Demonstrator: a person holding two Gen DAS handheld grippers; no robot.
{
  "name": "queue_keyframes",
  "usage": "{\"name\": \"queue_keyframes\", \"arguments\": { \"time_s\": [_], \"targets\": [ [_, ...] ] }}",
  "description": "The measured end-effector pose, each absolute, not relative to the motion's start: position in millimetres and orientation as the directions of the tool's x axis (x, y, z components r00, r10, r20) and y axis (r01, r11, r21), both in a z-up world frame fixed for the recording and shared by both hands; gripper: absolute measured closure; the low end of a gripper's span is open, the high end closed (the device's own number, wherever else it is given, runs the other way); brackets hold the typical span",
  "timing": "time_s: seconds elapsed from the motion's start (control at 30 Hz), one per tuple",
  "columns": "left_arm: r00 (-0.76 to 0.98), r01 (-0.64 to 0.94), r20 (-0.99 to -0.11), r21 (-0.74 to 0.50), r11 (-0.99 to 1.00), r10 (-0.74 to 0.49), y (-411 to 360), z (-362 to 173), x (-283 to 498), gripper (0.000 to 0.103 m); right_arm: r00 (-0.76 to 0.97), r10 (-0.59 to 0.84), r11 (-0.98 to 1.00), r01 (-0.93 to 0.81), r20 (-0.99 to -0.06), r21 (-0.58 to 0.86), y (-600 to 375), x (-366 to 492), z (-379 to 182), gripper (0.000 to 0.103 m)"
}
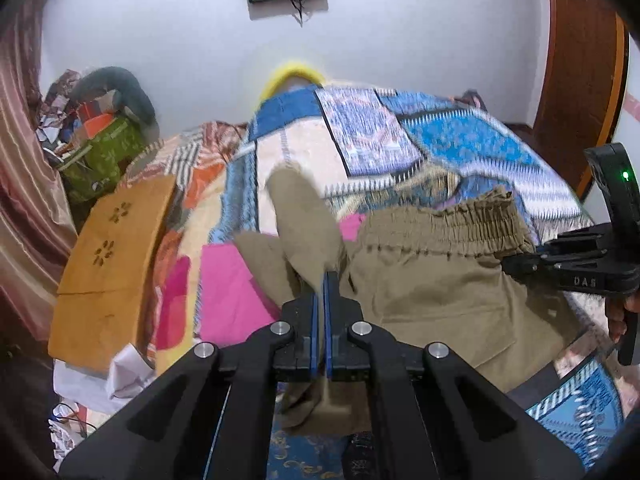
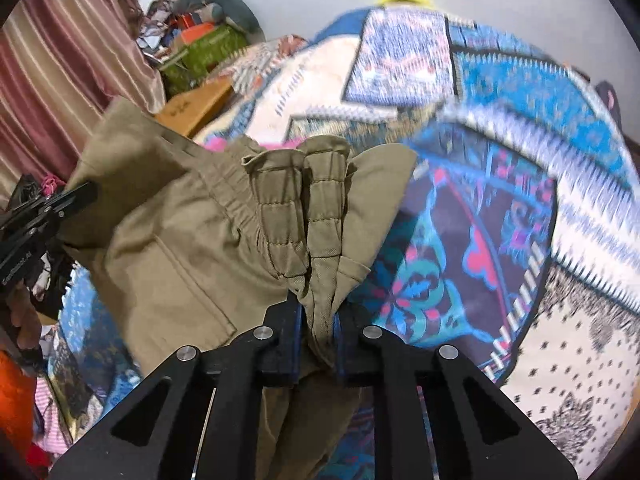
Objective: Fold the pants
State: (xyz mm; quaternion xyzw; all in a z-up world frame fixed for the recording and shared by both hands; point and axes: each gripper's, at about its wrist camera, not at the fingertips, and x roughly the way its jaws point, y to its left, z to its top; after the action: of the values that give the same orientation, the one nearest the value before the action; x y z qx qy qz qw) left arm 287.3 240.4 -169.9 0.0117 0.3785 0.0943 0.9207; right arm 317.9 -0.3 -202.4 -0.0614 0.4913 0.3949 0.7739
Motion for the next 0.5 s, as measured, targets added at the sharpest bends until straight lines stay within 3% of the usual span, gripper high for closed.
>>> {"name": "queue_keyframes", "arguments": {
  "time_s": [0.27,0.4,0.43,0.47,0.5],
  "targets": [
    [0.748,-0.172,-0.638,0.083,0.982,0.185,255,-129,282,0.103,0.286,0.588,0.641,-0.736,-0.757,0.220,30,321,-144,0.092],
    [0.705,-0.197,-0.685,0.058,0.979,0.183,275,-145,288,0.101,0.287,0.566,0.624,-0.761,-0.773,0.175,38,318,-148,0.093],
    [0.693,-0.200,-0.701,0.035,0.979,0.167,281,-152,288,0.098,0.289,0.559,0.628,-0.759,-0.777,0.170,35,318,-152,0.093],
    [0.674,-0.206,-0.724,0.008,0.979,0.148,290,-163,288,0.089,0.289,0.555,0.633,-0.755,-0.780,0.171,32,320,-156,0.093],
    [0.653,-0.217,-0.744,-0.001,0.976,0.144,296,-173,289,0.072,0.287,0.550,0.642,-0.746,-0.784,0.177,26,323,-161,0.093]
  ]
}}
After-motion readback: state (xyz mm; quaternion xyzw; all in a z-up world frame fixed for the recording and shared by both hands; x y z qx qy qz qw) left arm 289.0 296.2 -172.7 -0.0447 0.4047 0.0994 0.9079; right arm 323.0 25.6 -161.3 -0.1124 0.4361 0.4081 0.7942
